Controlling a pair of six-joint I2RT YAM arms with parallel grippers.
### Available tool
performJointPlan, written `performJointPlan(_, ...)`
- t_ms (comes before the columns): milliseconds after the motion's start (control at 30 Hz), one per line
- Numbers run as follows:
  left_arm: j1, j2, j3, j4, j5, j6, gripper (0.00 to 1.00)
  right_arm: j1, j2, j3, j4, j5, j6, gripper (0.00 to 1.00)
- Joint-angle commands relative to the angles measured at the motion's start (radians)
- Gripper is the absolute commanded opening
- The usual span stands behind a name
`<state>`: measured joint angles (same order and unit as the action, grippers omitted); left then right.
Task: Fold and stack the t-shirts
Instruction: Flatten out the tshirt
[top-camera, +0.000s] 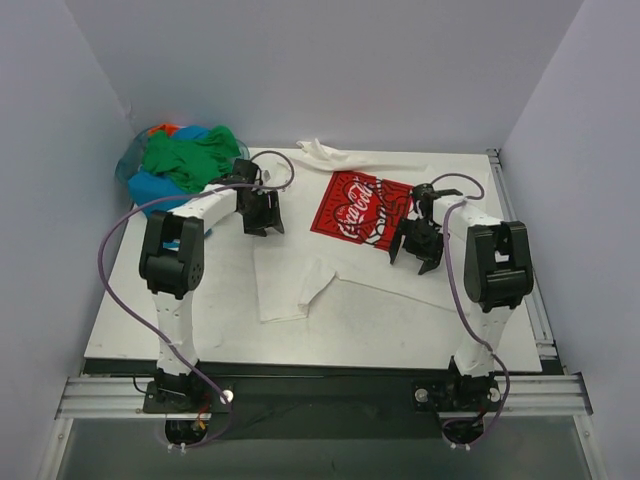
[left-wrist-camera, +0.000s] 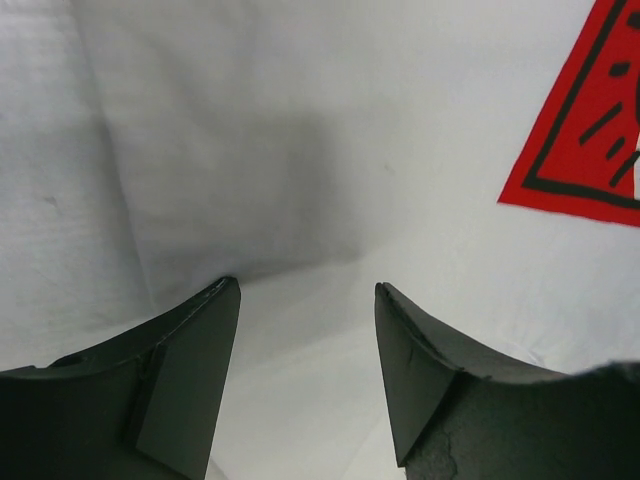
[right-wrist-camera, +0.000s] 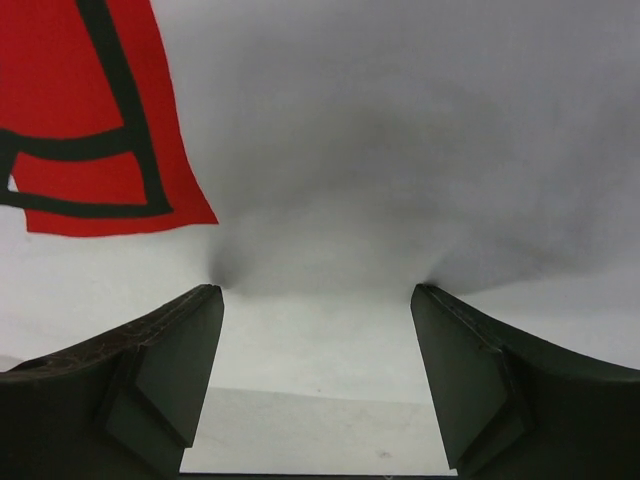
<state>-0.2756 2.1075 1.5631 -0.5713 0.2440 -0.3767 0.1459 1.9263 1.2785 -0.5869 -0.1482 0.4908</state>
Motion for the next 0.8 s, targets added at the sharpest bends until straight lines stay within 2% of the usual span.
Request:
performJointPlan(0,0.026,0.069,0.113,0.01,0.02,0.039,0.67,0.009,0.043,0.07,-0.056,0.041,0.028,0.78)
performJointPlan(333,0.038,0.27,0.434,-0.13,0.005,0.078,0.67,0.012,0.191,0.321,-0.14,0.048,0.032,0.78)
performJointPlan(500,0.039,0.365,0.647,-0.202,-0.002,0.091,0.67,0.012,0.241,0.407,-0.182,0.042,0.026,0.78)
performJointPlan(633,0.038,0.339,0.657,-0.167,0.005,0.085,0.67,0.011,0.237,0.432,-0.192,0.026,0.02,0.78)
performJointPlan(767,0.027,0.202,0.579,-0.102,-0.006,0.087,0.67,0.015,0.195,0.44,-0.192,-0.011,0.008,0.78)
